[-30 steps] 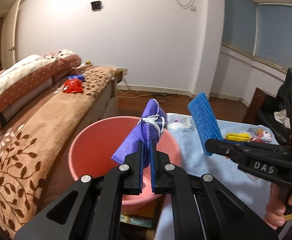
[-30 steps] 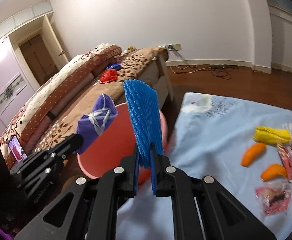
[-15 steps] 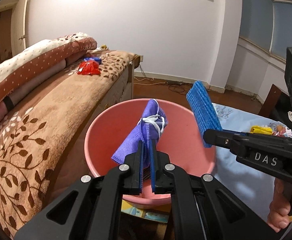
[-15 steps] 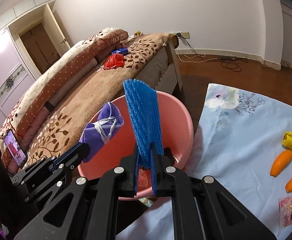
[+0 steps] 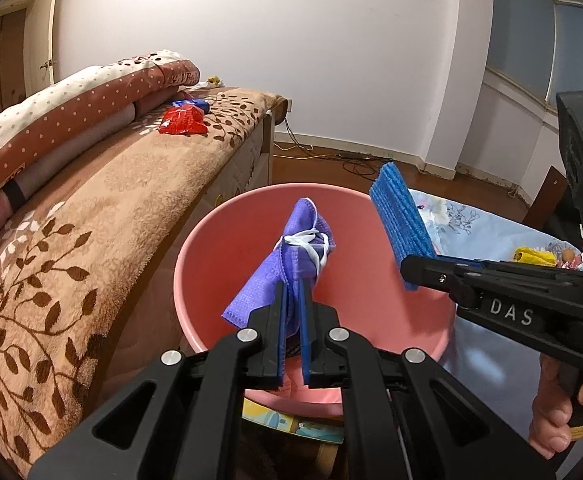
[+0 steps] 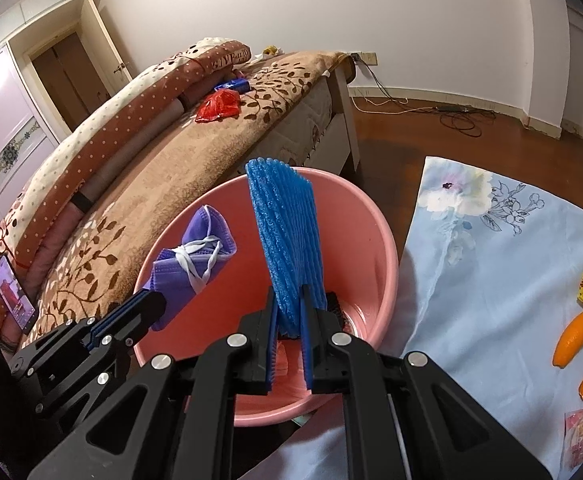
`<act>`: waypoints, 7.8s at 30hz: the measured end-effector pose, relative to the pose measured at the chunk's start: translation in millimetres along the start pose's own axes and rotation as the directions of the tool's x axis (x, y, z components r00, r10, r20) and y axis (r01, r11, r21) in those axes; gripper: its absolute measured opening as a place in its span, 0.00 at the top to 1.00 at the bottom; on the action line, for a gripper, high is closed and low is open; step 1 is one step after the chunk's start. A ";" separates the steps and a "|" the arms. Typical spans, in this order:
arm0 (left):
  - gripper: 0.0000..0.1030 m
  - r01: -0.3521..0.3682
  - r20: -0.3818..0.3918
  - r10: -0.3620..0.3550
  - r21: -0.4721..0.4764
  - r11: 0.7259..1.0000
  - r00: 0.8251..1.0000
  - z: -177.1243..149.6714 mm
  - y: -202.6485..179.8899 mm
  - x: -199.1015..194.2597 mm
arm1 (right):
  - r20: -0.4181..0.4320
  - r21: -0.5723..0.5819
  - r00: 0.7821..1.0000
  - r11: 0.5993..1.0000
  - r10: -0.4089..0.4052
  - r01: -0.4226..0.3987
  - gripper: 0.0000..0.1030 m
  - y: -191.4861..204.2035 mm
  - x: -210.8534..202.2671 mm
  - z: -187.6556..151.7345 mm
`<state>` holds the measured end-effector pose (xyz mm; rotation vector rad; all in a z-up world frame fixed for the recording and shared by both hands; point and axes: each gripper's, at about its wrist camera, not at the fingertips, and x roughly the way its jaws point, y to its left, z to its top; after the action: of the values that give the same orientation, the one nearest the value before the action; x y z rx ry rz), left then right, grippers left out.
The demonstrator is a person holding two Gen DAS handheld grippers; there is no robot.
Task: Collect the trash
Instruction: 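Carry the mask and blue net over the pink bucket and open both grippers, then withdraw both grippers from the bucket back toward the bed, then grasp the clear snack wrapper with the left gripper while the right gripper grasps the red foam net, then carry the wrapper and red net over the pink bucket and open both grippers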
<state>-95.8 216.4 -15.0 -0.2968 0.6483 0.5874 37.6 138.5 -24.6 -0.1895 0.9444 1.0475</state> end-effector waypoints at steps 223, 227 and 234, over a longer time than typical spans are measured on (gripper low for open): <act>0.95 -0.212 0.069 0.215 -0.042 0.976 0.974 15.6 20.3 10.7 | 0.187 -0.043 0.967 0.982 -0.172 0.183 0.90 2.2 -45.6 5.0; 0.95 -0.249 0.074 0.250 -0.025 0.968 0.965 13.8 18.9 13.2 | 0.177 -0.053 0.970 0.982 -0.168 0.180 0.90 4.9 -39.4 5.2; 0.95 -0.249 0.069 0.250 -0.023 0.968 0.966 11.4 19.2 15.5 | 0.163 -0.087 0.974 0.981 -0.157 0.172 0.89 13.5 -31.3 4.1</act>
<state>-91.8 243.2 -17.8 -0.2078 0.6169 0.8405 24.0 127.5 4.9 -0.2614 0.7225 0.9426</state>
